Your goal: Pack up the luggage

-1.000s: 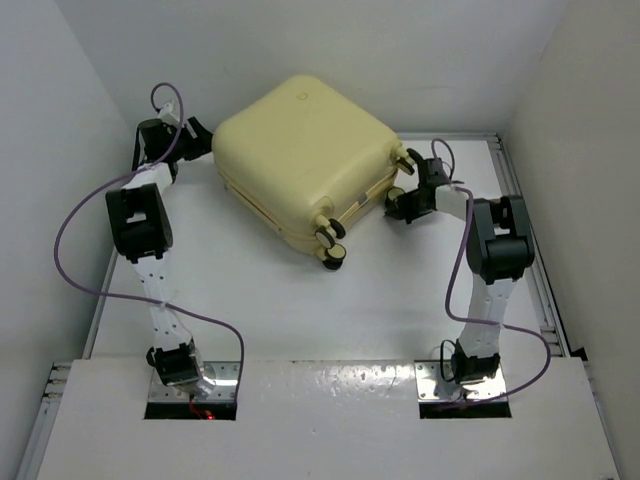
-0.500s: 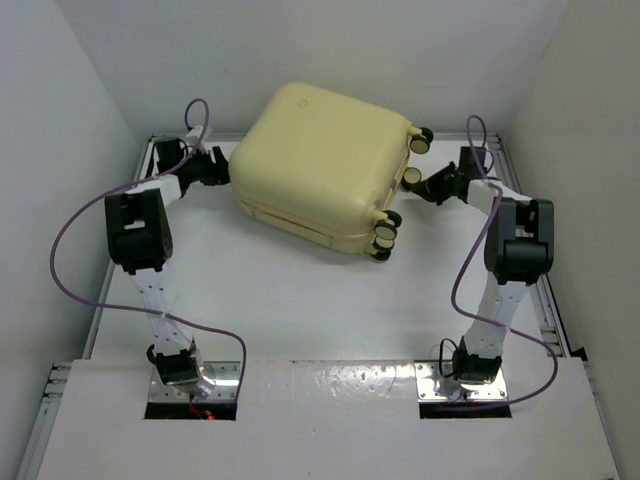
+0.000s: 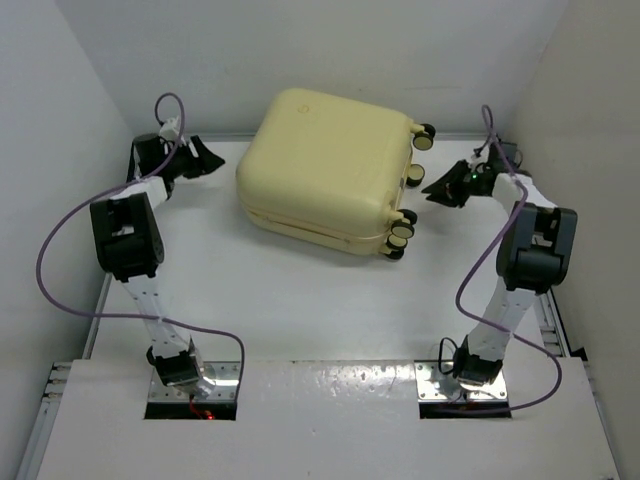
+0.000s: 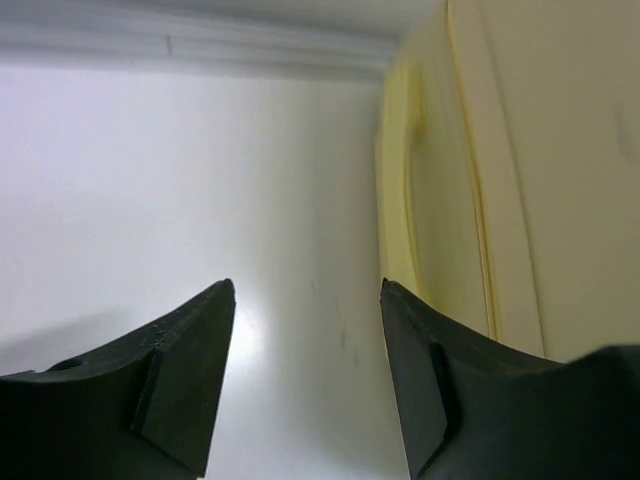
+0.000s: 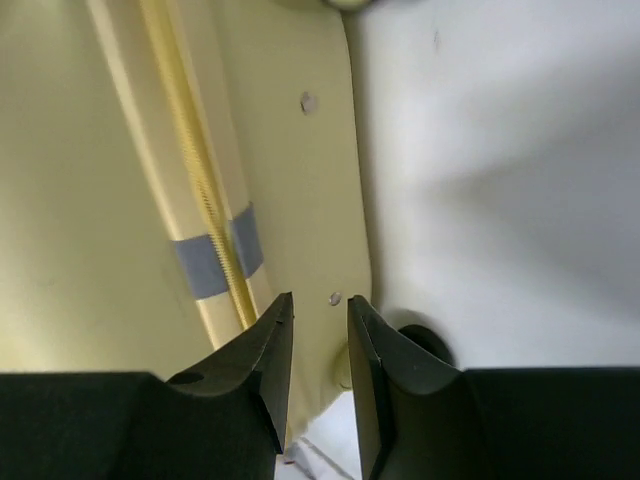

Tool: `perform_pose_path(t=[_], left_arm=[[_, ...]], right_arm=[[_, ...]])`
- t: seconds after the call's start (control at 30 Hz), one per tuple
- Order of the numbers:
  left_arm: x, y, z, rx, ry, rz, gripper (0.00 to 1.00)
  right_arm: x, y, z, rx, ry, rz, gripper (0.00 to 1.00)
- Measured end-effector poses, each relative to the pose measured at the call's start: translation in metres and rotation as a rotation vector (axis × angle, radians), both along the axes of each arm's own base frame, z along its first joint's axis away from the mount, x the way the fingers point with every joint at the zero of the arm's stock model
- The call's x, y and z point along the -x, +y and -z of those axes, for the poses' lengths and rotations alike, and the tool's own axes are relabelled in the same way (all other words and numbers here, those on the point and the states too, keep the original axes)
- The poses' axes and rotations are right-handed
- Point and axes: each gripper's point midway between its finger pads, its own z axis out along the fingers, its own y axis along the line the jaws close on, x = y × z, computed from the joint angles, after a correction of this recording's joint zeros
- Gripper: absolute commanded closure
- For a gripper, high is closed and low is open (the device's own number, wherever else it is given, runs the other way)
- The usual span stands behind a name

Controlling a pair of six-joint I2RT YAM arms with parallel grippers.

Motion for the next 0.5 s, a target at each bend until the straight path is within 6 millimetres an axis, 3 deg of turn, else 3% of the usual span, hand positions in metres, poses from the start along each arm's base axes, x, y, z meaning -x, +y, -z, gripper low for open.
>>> perform_pose_path(t=[0.1,0.23,0.37,0.5], left_arm=[[-0.035,0.004,-0.019,0.052,-0.058,-0.008,0.41],[-0.064,-0.006,-0.021,0.085,-0.074,0.021,0.43],[-0.075,-0.04,-0.002,0.089,-0.024,0.08,0.43],[-0.081,-0.079,0.023,0.089,0.026,0.164,0.44]], right_arm=[[-0.009,-0.03,-0.027,0.065,-0.063,-0.022,0.71],[-0.016,-0.057,-0.067,0.175,-0.178,-0.064,0.71],[0.004,-0.053,-0.085,0.248,-0.19,-0.144,0.67],[0.021,-0.045,-0.086,0.307,-0.169,-0.23,0.65]])
